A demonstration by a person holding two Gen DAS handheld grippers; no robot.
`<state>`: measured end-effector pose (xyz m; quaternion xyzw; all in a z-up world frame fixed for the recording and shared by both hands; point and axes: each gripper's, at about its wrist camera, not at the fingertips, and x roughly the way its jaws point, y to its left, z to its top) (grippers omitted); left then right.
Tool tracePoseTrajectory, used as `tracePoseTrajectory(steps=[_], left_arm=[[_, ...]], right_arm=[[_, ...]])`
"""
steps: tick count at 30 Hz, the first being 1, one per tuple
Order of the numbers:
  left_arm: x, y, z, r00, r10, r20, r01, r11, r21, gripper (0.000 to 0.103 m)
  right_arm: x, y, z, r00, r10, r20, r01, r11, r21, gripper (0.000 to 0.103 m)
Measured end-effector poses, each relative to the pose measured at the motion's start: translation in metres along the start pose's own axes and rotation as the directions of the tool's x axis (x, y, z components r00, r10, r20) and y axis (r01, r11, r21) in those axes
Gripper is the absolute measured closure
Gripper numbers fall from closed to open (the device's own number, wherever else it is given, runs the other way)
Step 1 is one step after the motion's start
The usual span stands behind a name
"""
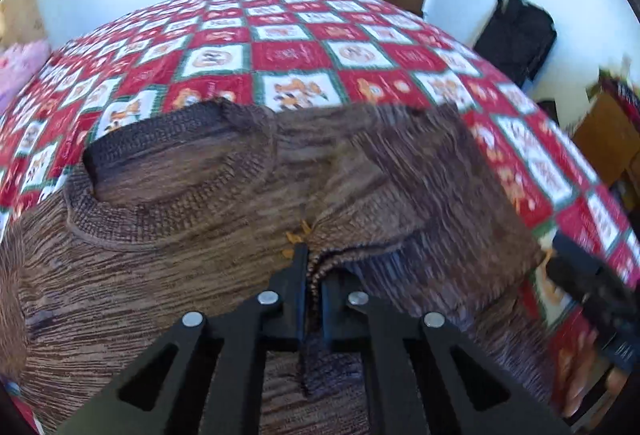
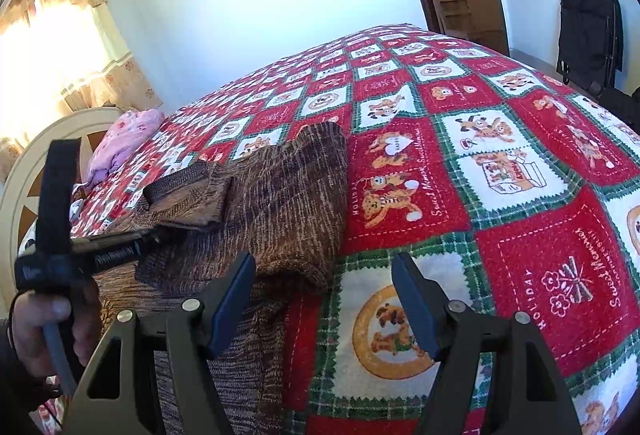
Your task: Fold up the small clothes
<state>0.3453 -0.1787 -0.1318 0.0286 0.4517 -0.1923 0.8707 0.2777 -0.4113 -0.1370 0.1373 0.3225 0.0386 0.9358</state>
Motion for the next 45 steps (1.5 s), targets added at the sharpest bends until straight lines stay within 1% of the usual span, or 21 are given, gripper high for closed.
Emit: tracePoseTrajectory(steps=[6, 9, 12, 18, 21, 23, 25, 27, 28, 29, 30, 31, 32, 34, 35, 38, 40, 41, 42, 44, 45], left_arm=[[-0.041, 0.015, -0.002, 0.997, -0.029, 0.068, 0.031, 0.999, -0.032, 0.098], [-0.048, 0.023, 0.002, 0.996, -0.030, 0.089, 0.034, 0.999, -0.037, 0.098], [-0.046, 0.034, 0.001, 0.996, -0.021, 0.087, 0.025, 0.998, -0.052, 0.098], [-0.019, 0.057, -0.007, 0.999, 0.027, 0.044, -0.022, 0.995, -0.102, 0.098], [-0.006, 0.065, -0.014, 0.999, 0.045, 0.013, -0.043, 0.990, -0.131, 0.093], [-0.005, 0.067, -0.015, 0.999, 0.047, 0.027, -0.043, 0.988, -0.147, 0.091], [-0.006, 0.064, -0.011, 0.997, 0.066, 0.026, -0.062, 0.989, -0.133, 0.088], [-0.008, 0.065, -0.010, 0.994, 0.105, 0.038, -0.099, 0.987, -0.124, 0.076], [-0.008, 0.070, -0.009, 0.990, 0.136, 0.039, -0.129, 0.982, -0.139, 0.070], [-0.009, 0.075, -0.009, 0.988, 0.152, 0.034, -0.145, 0.976, -0.163, 0.059], [-0.010, 0.084, -0.010, 0.985, 0.168, 0.036, -0.158, 0.967, -0.200, 0.052], [-0.011, 0.091, -0.011, 0.982, 0.184, 0.038, -0.171, 0.960, -0.222, 0.050], [-0.012, 0.100, -0.012, 0.975, 0.219, 0.034, -0.204, 0.945, -0.255, 0.046], [-0.012, 0.115, -0.016, 0.966, 0.257, 0.007, -0.243, 0.923, -0.298, 0.046], [-0.013, 0.122, -0.018, 0.966, 0.257, 0.006, -0.242, 0.916, -0.319, 0.046], [-0.022, 0.124, -0.022, 0.971, 0.240, 0.007, -0.225, 0.917, -0.328, 0.044], [-0.029, 0.118, -0.024, 0.974, 0.226, 0.020, -0.208, 0.924, -0.320, 0.035], [-0.032, 0.112, -0.025, 0.974, 0.222, 0.038, -0.200, 0.932, -0.302, 0.029], [-0.033, 0.105, -0.026, 0.973, 0.226, 0.049, -0.204, 0.939, -0.278, 0.026], [-0.030, 0.088, -0.026, 0.966, 0.253, 0.057, -0.237, 0.951, -0.199, 0.026], [-0.027, 0.081, -0.026, 0.963, 0.264, 0.055, -0.252, 0.953, -0.169, 0.026]], right_arm=[[0.002, -0.003, -0.001, 1.000, 0.003, -0.009, -0.003, 1.000, 0.014, 0.032], [0.002, -0.003, -0.003, 1.000, 0.002, -0.016, -0.002, 1.000, 0.016, 0.032], [0.003, -0.004, -0.003, 1.000, 0.000, -0.020, 0.001, 1.000, 0.018, 0.032], [0.008, -0.002, -0.004, 0.999, -0.002, -0.043, 0.003, 1.000, 0.017, 0.031], [0.008, -0.002, -0.005, 0.999, -0.002, -0.047, 0.002, 1.000, 0.015, 0.031], [0.009, -0.002, -0.005, 0.999, 0.000, -0.050, 0.001, 1.000, 0.014, 0.031], [0.009, -0.002, -0.005, 0.999, -0.001, -0.052, 0.001, 1.000, 0.013, 0.031], [0.010, -0.002, -0.004, 0.999, 0.000, -0.053, 0.001, 1.000, 0.013, 0.031], [0.009, -0.002, -0.004, 0.999, 0.000, -0.053, 0.001, 1.000, 0.014, 0.031], [0.009, -0.002, -0.004, 0.999, 0.000, -0.053, 0.001, 1.000, 0.014, 0.031], [0.009, -0.002, -0.004, 0.999, 0.000, -0.053, 0.001, 1.000, 0.014, 0.031], [0.009, -0.002, -0.004, 0.999, -0.001, -0.053, 0.002, 1.000, 0.013, 0.031], [0.009, -0.002, -0.004, 0.999, -0.001, -0.053, 0.002, 1.000, 0.013, 0.031], [0.009, -0.001, -0.005, 0.999, -0.002, -0.053, 0.003, 1.000, 0.011, 0.031], [0.009, -0.001, -0.005, 0.999, -0.002, -0.051, 0.002, 1.000, 0.010, 0.031], [0.002, 0.002, -0.004, 1.000, -0.003, -0.022, 0.003, 1.000, -0.008, 0.031], [-0.002, 0.015, 0.000, 1.000, 0.004, -0.019, -0.005, 0.999, -0.053, 0.031], [-0.004, 0.028, 0.004, 0.999, 0.021, -0.025, -0.023, 0.996, -0.092, 0.031], [-0.003, 0.040, 0.007, 0.999, 0.038, -0.029, -0.041, 0.991, -0.129, 0.030], [0.003, 0.070, 0.013, 0.996, 0.065, -0.055, -0.077, 0.969, -0.236, 0.029], [0.013, 0.083, 0.014, 0.994, 0.068, -0.090, -0.091, 0.954, -0.284, 0.029]])
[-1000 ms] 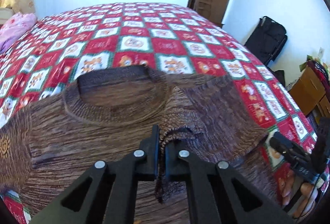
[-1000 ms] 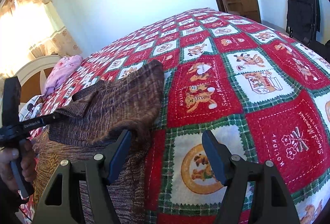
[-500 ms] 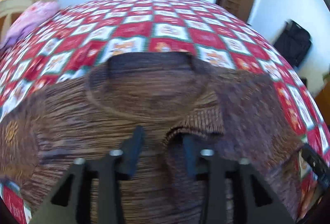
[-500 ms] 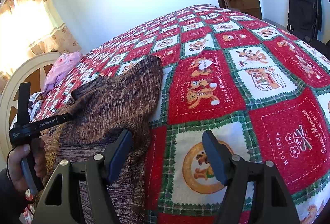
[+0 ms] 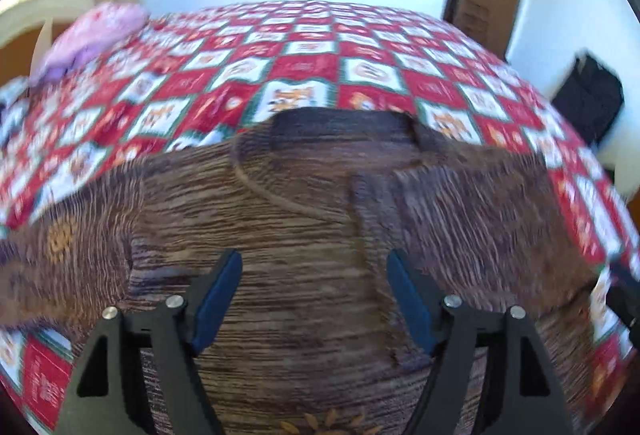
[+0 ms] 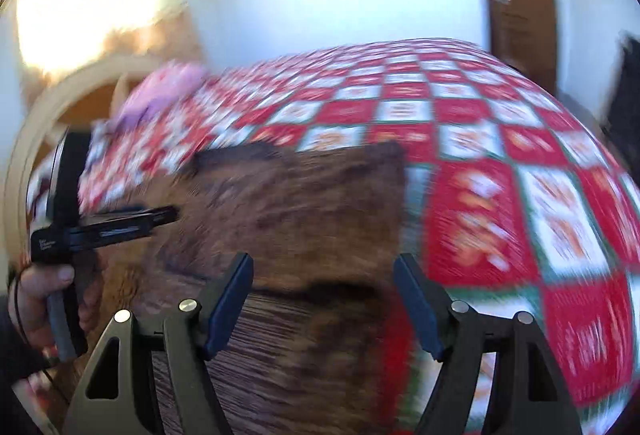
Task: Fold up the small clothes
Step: 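Open both tools and lift them off the folded sleeve, then reach the left tool to the other sleeve cuff and close on it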
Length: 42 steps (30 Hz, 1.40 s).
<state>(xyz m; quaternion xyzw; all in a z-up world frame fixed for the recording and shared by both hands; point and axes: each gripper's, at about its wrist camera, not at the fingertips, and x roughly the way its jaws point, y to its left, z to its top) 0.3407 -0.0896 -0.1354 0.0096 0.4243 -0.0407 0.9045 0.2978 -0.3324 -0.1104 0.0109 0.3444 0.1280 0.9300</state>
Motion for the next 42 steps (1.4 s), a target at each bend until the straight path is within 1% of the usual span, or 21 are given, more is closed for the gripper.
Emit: tracePoseTrajectory(steps=[2, 3, 4, 5, 6, 9, 12, 15, 18, 20, 22, 23, 24, 25, 26, 29, 31, 33, 36, 38, 42], left_arm=[[0.007, -0.010, -0.004, 0.999, 0.032, -0.013, -0.031, 0.998, 0.060, 0.026], [0.011, -0.012, -0.007, 0.998, 0.049, -0.025, -0.047, 0.996, 0.080, 0.025], [0.013, -0.010, -0.010, 0.998, 0.050, -0.024, -0.048, 0.995, 0.089, 0.025], [0.011, -0.007, -0.011, 0.999, 0.040, -0.013, -0.039, 0.996, 0.081, 0.023], [0.009, -0.003, -0.012, 0.999, 0.038, -0.011, -0.037, 0.996, 0.078, 0.019], [0.005, 0.010, -0.017, 1.000, -0.001, -0.008, 0.002, 0.997, 0.078, 0.018], [-0.001, 0.016, -0.023, 1.000, -0.024, -0.008, 0.024, 0.998, 0.064, 0.018], [-0.009, 0.027, -0.027, 0.999, -0.039, 0.006, 0.039, 0.999, 0.037, 0.018], [-0.021, 0.041, -0.032, 0.999, -0.041, 0.027, 0.040, 0.999, 0.008, 0.018], [-0.032, 0.054, -0.036, 0.998, -0.048, 0.041, 0.049, 0.999, -0.014, 0.018], [-0.043, 0.070, -0.041, 0.997, -0.052, 0.049, 0.054, 0.998, -0.039, 0.018], [-0.048, 0.077, -0.043, 0.997, -0.052, 0.054, 0.054, 0.998, -0.044, 0.018], [-0.053, 0.086, -0.045, 0.997, -0.044, 0.060, 0.046, 0.998, -0.046, 0.018], [-0.060, 0.096, -0.048, 0.997, -0.027, 0.071, 0.031, 0.998, -0.048, 0.018], [-0.064, 0.104, -0.050, 0.997, -0.016, 0.081, 0.020, 0.999, -0.050, 0.018], [-0.074, 0.138, -0.058, 0.993, 0.053, 0.102, -0.046, 0.997, -0.069, 0.018], [-0.078, 0.163, -0.062, 0.989, 0.097, 0.107, -0.087, 0.992, -0.096, 0.018], [-0.078, 0.185, -0.066, 0.985, 0.143, 0.096, -0.131, 0.983, -0.128, 0.018], [-0.081, 0.224, -0.075, 0.974, 0.213, 0.073, -0.197, 0.963, -0.181, 0.018], [-0.084, 0.254, -0.082, 0.959, 0.278, 0.055, -0.260, 0.940, -0.219, 0.018], [-0.091, 0.301, -0.097, 0.934, 0.358, 0.022, -0.338, 0.900, -0.276, 0.018]], right_arm=[[0.024, 0.009, 0.004, 0.997, -0.004, -0.083, 0.001, 0.999, -0.038, 0.029], [0.036, 0.007, 0.002, 0.992, -0.030, -0.123, 0.027, 0.999, -0.025, 0.029], [0.044, 0.000, -0.003, 0.986, -0.031, -0.166, 0.034, 0.999, 0.016, 0.029], [0.046, -0.006, -0.010, 0.984, -0.013, -0.179, 0.022, 0.998, 0.050, 0.029], [0.039, -0.005, -0.016, 0.990, -0.012, -0.142, 0.017, 0.999, 0.034, 0.029], [0.028, 0.003, -0.024, 0.989, -0.053, -0.141, 0.050, 0.999, -0.022, 0.029], [0.025, 0.017, -0.012, 0.983, -0.096, -0.159, 0.091, 0.995, -0.039, 0.029], [0.029, 0.043, 0.007, 0.988, -0.054, -0.147, 0.044, 0.997, -0.066, 0.029], [0.046, 0.078, 0.019, 0.987, -0.074, -0.142, 0.056, 0.990, -0.132, 0.029], [0.062, 0.091, 0.021, 0.985, -0.015, -0.174, -0.006, 0.993, -0.120, 0.029], [0.078, 0.103, 0.012, 0.968, 0.068, -0.239, -0.092, 0.992, -0.087, 0.029], [0.084, 0.109, 0.006, 0.960, 0.080, -0.268, -0.109, 0.990, -0.094, 0.029], [0.084, 0.116, 0.000, 0.961, 0.057, -0.269, -0.094, 0.988, -0.127, 0.029], [0.081, 0.125, -0.006, 0.967, 0.016, -0.254, -0.064, 0.981, -0.182, 0.029], [0.079, 0.131, -0.009, 0.964, 0.015, -0.264, -0.071, 0.977, -0.203, 0.029], [0.072, 0.139, -0.007, 0.955, 0.063, -0.290, -0.120, 0.976, -0.183, 0.029], [0.069, 0.147, 0.000, 0.972, 0.028, -0.235, -0.080, 0.973, -0.215, 0.029], [0.073, 0.152, 0.008, 0.981, 0.028, -0.194, -0.070, 0.974, -0.216, 0.029], [0.094, 0.152, 0.010, 0.974, 0.026, -0.226, -0.069, 0.981, -0.181, 0.029], [0.103, 0.152, 0.002, 0.965, 0.024, -0.263, -0.067, 0.986, -0.154, 0.029], [0.094, 0.162, -0.010, 0.976, -0.002, -0.219, -0.043, 0.979, -0.197, 0.029]])
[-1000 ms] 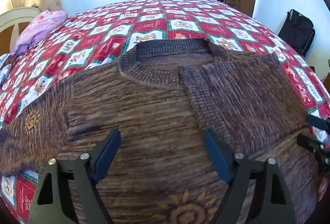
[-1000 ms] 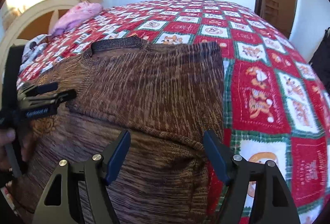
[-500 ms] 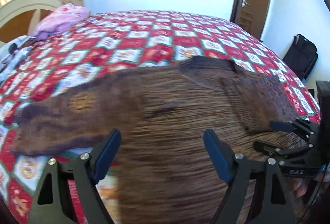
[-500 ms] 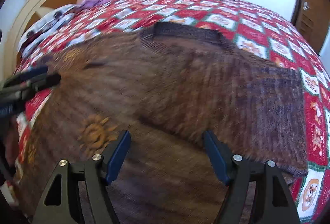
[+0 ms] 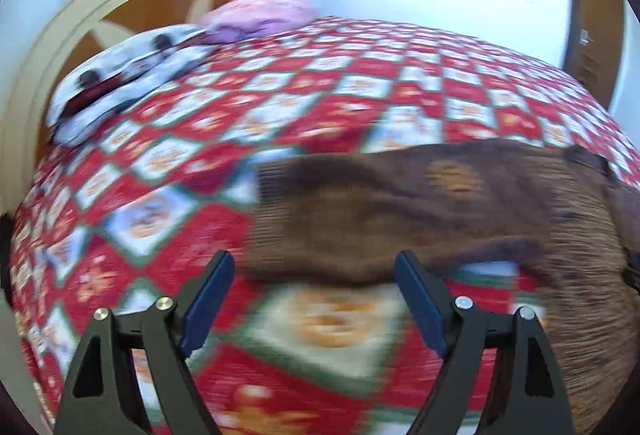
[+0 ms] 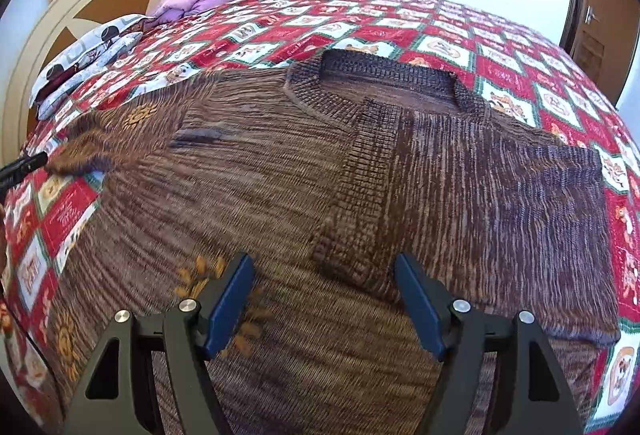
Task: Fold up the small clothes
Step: 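Reach the left tool to the other sleeve cuff and close on it, then fold the held sleeve across the sweater body with the left tool, then release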
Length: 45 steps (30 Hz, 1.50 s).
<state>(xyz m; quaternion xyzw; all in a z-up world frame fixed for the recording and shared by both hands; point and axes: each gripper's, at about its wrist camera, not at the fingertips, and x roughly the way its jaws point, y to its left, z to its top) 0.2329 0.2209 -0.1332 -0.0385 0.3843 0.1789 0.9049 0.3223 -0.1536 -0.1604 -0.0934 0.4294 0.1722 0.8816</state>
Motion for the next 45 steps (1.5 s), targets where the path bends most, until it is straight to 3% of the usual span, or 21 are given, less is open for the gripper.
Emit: tracePoseTrajectory(steps=[4, 9, 12, 16, 20, 28, 29, 30, 33, 40, 45], left_arm=[[0.014, 0.033, -0.002, 0.998, 0.056, -0.026, -0.057, 0.997, -0.059, 0.018], [0.029, 0.043, 0.003, 0.999, 0.023, -0.031, -0.026, 0.993, -0.117, 0.018], [0.041, 0.041, 0.008, 0.998, 0.000, -0.056, -0.008, 0.991, -0.136, 0.020], [0.050, 0.035, 0.011, 0.997, -0.020, -0.079, 0.009, 0.990, -0.140, 0.026], [0.057, 0.031, 0.011, 0.992, -0.051, -0.114, 0.035, 0.991, -0.132, 0.045], [0.061, 0.018, 0.013, 0.986, -0.080, -0.149, 0.069, 0.995, -0.079, 0.052], [0.060, 0.018, 0.014, 0.984, -0.097, -0.152, 0.085, 0.993, -0.084, 0.061], [0.059, 0.019, 0.015, 0.981, -0.119, -0.152, 0.106, 0.990, -0.090, 0.077], [0.054, 0.018, 0.016, 0.979, -0.155, -0.131, 0.143, 0.985, -0.095, 0.088], [0.022, 0.023, 0.034, 0.973, -0.231, 0.002, 0.228, 0.961, -0.156, 0.088], [-0.010, 0.000, 0.058, 0.956, -0.285, 0.075, 0.291, 0.951, -0.104, 0.088]], right_arm=[[-0.004, 0.002, -0.004, 1.000, 0.014, 0.001, -0.014, 1.000, 0.009, 0.029], [-0.013, 0.015, -0.015, 0.998, 0.059, -0.003, -0.059, 0.998, -0.018, 0.029], [-0.016, 0.025, -0.022, 1.000, 0.023, 0.020, -0.021, 0.997, -0.071, 0.029], [-0.015, 0.025, -0.026, 0.999, 0.027, 0.041, -0.025, 0.998, -0.060, 0.029], [-0.015, 0.025, -0.026, 0.999, 0.026, 0.048, -0.023, 0.998, -0.062, 0.029], [-0.015, 0.027, -0.028, 0.998, 0.021, 0.053, -0.018, 0.998, -0.063, 0.028], [-0.015, 0.027, -0.028, 0.998, 0.021, 0.053, -0.018, 0.998, -0.062, 0.028], [-0.015, 0.027, -0.028, 0.998, 0.021, 0.053, -0.018, 0.998, -0.063, 0.028], [-0.015, 0.027, -0.028, 0.998, 0.021, 0.053, -0.018, 0.998, -0.062, 0.028], [-0.015, 0.025, -0.027, 0.998, 0.026, 0.053, -0.022, 0.998, -0.059, 0.027], [-0.028, 0.015, -0.024, 0.997, 0.053, 0.062, -0.052, 0.999, -0.011, 0.027]])
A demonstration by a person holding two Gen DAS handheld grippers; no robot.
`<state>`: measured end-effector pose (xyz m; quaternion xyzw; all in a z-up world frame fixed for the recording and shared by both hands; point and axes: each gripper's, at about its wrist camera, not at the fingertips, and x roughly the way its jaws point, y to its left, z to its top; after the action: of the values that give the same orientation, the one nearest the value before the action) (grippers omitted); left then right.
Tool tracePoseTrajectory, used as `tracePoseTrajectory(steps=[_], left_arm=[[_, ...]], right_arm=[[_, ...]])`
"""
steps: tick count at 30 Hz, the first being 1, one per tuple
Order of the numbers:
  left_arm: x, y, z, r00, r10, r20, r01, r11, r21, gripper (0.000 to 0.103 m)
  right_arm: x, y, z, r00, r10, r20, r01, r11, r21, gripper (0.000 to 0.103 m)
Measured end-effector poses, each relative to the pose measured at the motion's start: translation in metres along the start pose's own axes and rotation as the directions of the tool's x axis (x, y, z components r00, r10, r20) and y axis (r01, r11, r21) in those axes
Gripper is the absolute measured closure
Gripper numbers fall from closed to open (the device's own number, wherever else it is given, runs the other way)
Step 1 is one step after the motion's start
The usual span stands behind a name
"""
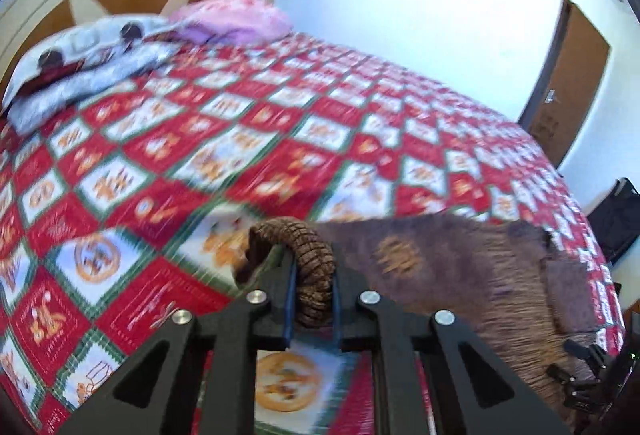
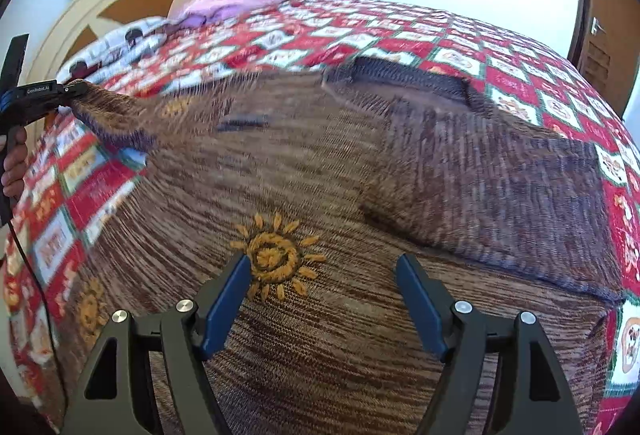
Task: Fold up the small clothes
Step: 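Fold the held sleeve across the sweater body with the left tool, then release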
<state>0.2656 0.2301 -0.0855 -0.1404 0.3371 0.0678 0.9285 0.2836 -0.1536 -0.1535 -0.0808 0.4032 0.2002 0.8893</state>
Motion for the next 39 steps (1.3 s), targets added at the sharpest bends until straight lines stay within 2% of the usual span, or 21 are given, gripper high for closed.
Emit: tracePoseTrajectory(steps=[8, 19, 26, 32, 38, 39], left_arm=[[-0.016, -0.057, 0.027, 0.993, -0.102, 0.059, 0.100, 0.994, 0.037, 0.088], [-0.029, -0.161, 0.037, 0.959, -0.274, 0.069, 0.263, 0.955, 0.134, 0.088], [-0.010, -0.218, 0.027, 0.940, -0.340, 0.015, 0.335, 0.932, 0.138, 0.088], [0.019, -0.268, -0.010, 0.926, -0.368, -0.085, 0.377, 0.910, 0.171, 0.088], [0.044, -0.295, -0.045, 0.918, -0.360, -0.166, 0.388, 0.900, 0.196, 0.088], [0.048, -0.300, -0.053, 0.911, -0.366, -0.190, 0.401, 0.892, 0.207, 0.088]], right_arm=[[-0.046, -0.023, 0.007, 0.995, -0.009, 0.098, 0.004, 0.999, 0.051, 0.027], [-0.066, -0.056, -0.015, 0.996, -0.013, 0.086, -0.001, 0.987, 0.163, 0.027], [-0.075, -0.066, -0.029, 0.995, -0.005, 0.095, -0.013, 0.982, 0.190, 0.027], [-0.075, -0.077, -0.041, 0.996, -0.002, 0.088, -0.018, 0.974, 0.225, 0.027], [-0.071, -0.084, -0.051, 0.997, 0.002, 0.072, -0.020, 0.967, 0.254, 0.027], [-0.070, -0.086, -0.052, 0.997, 0.002, 0.072, -0.021, 0.965, 0.261, 0.027]])
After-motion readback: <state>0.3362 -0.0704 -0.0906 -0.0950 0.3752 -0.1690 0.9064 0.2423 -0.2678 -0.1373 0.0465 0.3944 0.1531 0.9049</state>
